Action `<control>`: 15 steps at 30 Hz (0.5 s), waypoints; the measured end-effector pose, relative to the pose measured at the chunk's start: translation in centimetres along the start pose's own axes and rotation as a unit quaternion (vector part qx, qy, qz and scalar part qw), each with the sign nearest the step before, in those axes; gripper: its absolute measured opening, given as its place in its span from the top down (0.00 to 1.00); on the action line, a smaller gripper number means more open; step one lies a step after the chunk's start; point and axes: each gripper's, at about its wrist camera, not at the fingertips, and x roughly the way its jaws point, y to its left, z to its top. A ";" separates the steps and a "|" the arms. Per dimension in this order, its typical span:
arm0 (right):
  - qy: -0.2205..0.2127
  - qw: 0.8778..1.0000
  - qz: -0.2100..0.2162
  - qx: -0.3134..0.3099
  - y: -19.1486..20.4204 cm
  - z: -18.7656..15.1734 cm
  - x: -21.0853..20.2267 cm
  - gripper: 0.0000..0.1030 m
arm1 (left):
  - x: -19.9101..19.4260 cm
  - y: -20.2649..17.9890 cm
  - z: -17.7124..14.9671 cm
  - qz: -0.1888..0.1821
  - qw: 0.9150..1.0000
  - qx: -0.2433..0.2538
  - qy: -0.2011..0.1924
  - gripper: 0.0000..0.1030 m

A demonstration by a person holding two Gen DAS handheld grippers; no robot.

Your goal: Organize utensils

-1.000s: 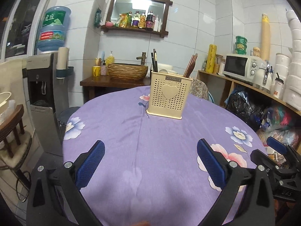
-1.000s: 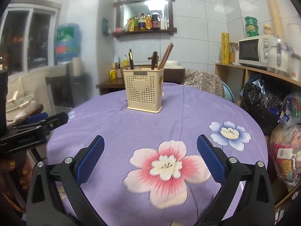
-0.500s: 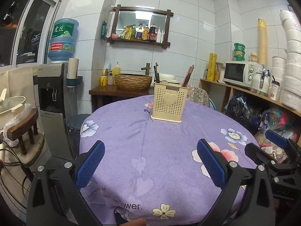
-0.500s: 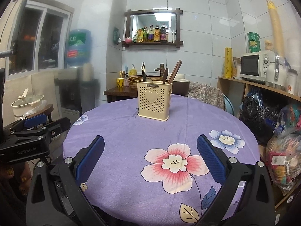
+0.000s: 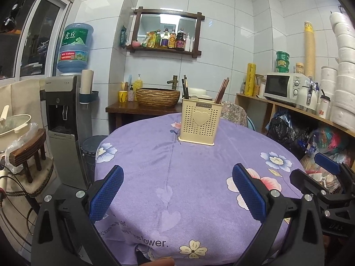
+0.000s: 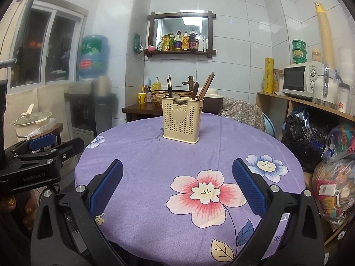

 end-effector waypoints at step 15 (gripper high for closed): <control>-0.001 1.000 -0.004 -0.003 0.0 -0.1 -0.1 0.06 | 0.0 -0.5 0.2 0.001 1.000 0.006 0.001 0.05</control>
